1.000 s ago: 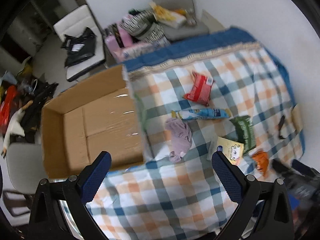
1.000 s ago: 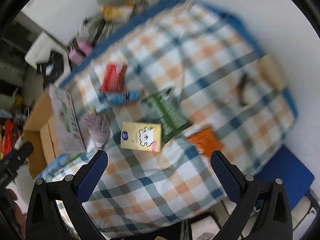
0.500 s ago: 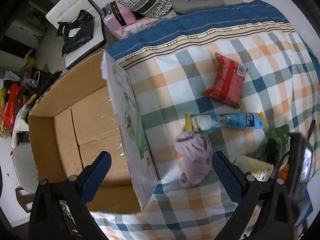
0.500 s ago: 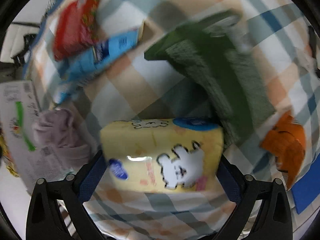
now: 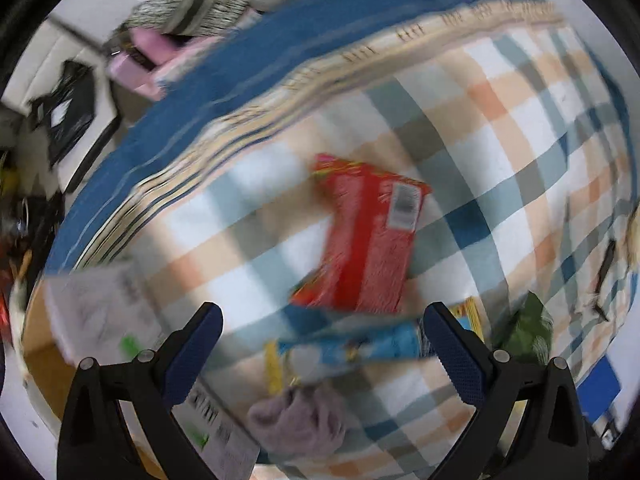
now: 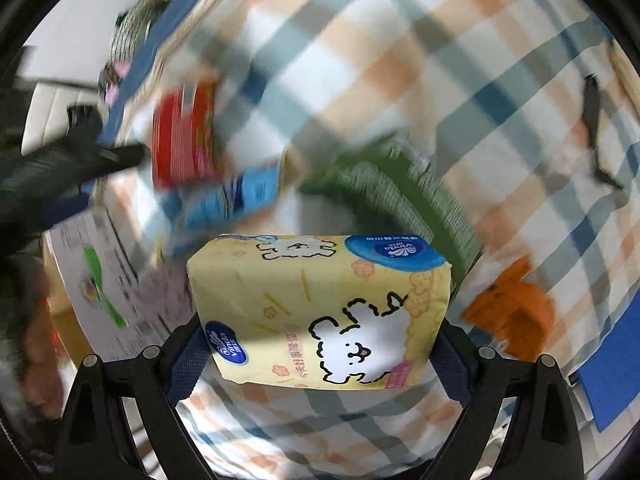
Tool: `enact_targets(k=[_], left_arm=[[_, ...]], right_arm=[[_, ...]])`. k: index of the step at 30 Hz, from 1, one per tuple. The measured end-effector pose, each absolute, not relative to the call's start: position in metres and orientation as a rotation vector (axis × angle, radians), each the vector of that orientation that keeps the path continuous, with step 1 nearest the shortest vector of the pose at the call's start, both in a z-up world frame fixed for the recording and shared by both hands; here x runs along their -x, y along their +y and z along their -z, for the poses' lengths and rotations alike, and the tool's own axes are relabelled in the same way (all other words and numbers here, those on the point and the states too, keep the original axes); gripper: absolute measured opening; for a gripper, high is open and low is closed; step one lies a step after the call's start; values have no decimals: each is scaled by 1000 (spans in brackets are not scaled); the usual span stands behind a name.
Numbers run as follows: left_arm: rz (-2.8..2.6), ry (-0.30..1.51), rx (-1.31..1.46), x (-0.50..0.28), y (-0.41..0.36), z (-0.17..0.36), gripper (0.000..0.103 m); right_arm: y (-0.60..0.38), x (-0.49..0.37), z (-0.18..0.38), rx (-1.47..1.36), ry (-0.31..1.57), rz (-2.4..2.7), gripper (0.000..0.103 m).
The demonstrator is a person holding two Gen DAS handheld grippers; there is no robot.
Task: Organize soft objects
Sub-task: 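Grasp the yellow tissue pack with the right tool while the left tool grasps the red snack packet, then carry both items into the cardboard box and open both tools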
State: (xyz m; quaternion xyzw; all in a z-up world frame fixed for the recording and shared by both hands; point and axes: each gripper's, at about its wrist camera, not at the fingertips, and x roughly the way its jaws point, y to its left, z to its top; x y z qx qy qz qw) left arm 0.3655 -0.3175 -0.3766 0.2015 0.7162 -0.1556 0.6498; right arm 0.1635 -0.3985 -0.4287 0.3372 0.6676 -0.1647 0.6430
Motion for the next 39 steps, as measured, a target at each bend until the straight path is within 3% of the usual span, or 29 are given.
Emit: enact_targets(k=[5, 12, 18, 26, 39], left_arm=[[355, 1684, -546, -375, -341, 422, 102], [390, 1687, -536, -367, -342, 434, 49], [370, 1657, -503, -351, -323, 414, 45], [350, 1579, -364, -323, -264, 347, 45], [226, 1429, -56, -265, -118, 225, 45]], right_arm=[[-426, -193, 400, -785, 1475, 460, 96], [-449, -215, 405, -767, 1467, 495, 96], [-466, -212, 377, -746, 1457, 469, 96], [-452, -207, 342, -683, 1428, 396, 96], [-348, -200, 269, -552, 1399, 146, 96]])
